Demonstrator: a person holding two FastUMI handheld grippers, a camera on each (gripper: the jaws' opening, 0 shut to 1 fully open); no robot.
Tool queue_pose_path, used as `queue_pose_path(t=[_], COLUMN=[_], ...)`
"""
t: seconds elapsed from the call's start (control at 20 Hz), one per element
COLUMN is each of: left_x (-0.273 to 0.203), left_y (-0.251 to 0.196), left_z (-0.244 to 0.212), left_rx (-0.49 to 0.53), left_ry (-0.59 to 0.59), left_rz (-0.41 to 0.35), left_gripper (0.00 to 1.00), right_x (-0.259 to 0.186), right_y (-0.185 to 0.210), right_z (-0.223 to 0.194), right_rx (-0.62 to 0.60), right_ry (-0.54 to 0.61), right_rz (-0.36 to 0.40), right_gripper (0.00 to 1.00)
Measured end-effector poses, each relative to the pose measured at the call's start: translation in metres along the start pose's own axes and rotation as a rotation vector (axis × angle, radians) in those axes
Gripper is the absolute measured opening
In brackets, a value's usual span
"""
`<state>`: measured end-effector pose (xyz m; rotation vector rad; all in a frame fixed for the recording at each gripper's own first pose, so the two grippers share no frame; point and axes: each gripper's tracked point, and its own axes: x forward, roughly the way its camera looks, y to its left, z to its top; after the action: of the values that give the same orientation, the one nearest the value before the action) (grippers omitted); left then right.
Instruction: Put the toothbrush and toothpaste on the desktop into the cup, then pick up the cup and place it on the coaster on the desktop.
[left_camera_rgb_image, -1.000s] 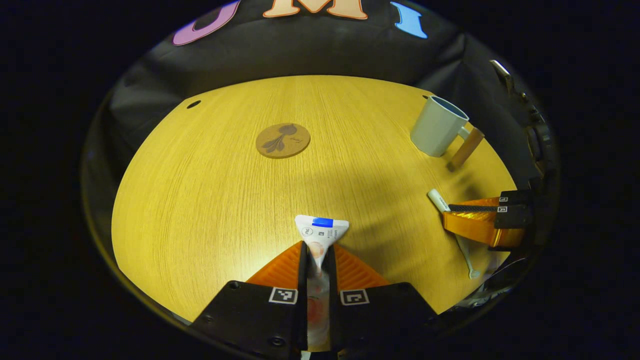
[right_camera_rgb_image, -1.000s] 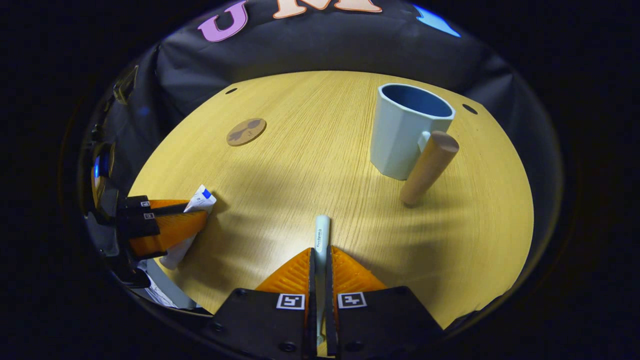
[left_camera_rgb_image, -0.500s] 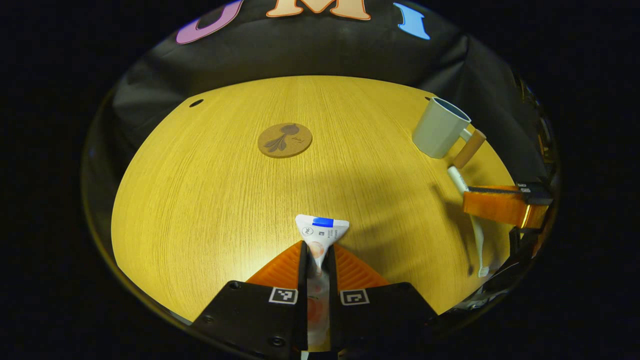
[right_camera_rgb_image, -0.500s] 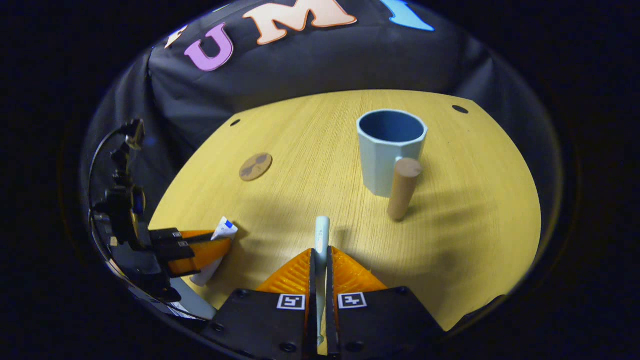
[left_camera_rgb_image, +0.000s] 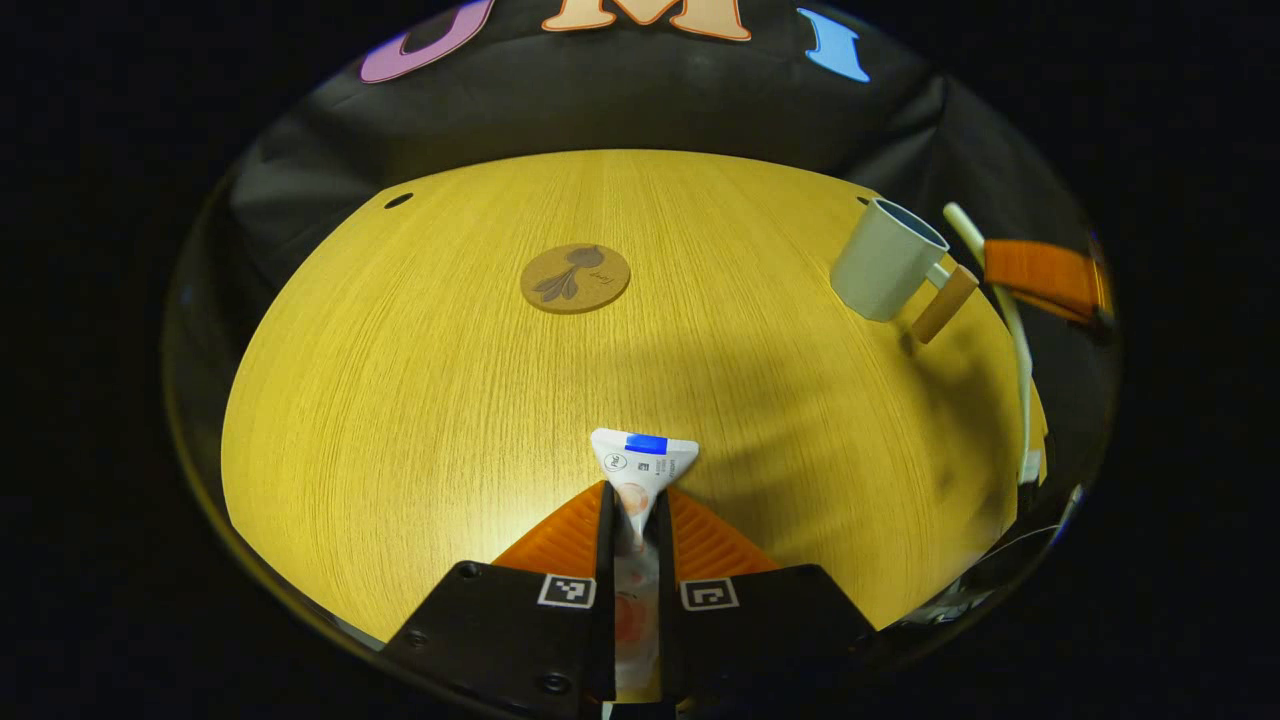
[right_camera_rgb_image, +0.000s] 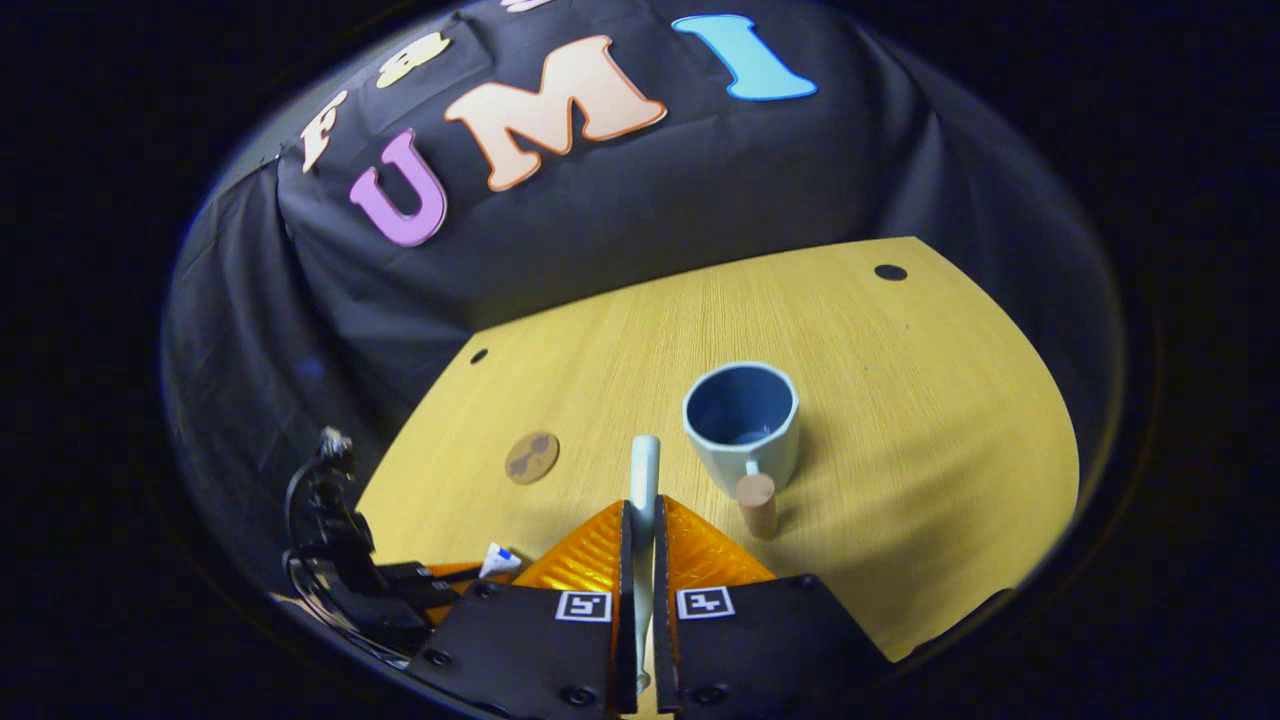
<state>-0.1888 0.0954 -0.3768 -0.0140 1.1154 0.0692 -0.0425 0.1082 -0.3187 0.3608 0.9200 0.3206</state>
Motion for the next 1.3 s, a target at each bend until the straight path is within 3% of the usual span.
queue_pose_path(t=[0.3,0.6,0.75,1.3], left_x=[-0.001,0.000,-0.001,0.001], left_y=[0.000,0.000,0.000,-0.001], left_z=[0.000,0.001,0.001,0.002], left_rx=[-0.015,-0.027,-0.035,-0.029], left_ry=[-0.010,-0.016,-0.019,-0.023], left_rz=[0.009,0.024,0.030,0.035], left_gripper=[0.16,0.17,0.17,0.16], right_x=[0.003,0.028,0.036,0.075], right_y=[-0.009,-0.015,-0.031,-0.060], right_z=[0.090,0.140,0.163,0.158], right_rx=[0.017,0.064,0.056,-0.061], right_ry=[-0.248,-0.405,-0.480,-0.479], right_rz=[-0.017,-0.004,-0.045,-0.138], right_gripper=[0.09,0.09,0.09,0.09])
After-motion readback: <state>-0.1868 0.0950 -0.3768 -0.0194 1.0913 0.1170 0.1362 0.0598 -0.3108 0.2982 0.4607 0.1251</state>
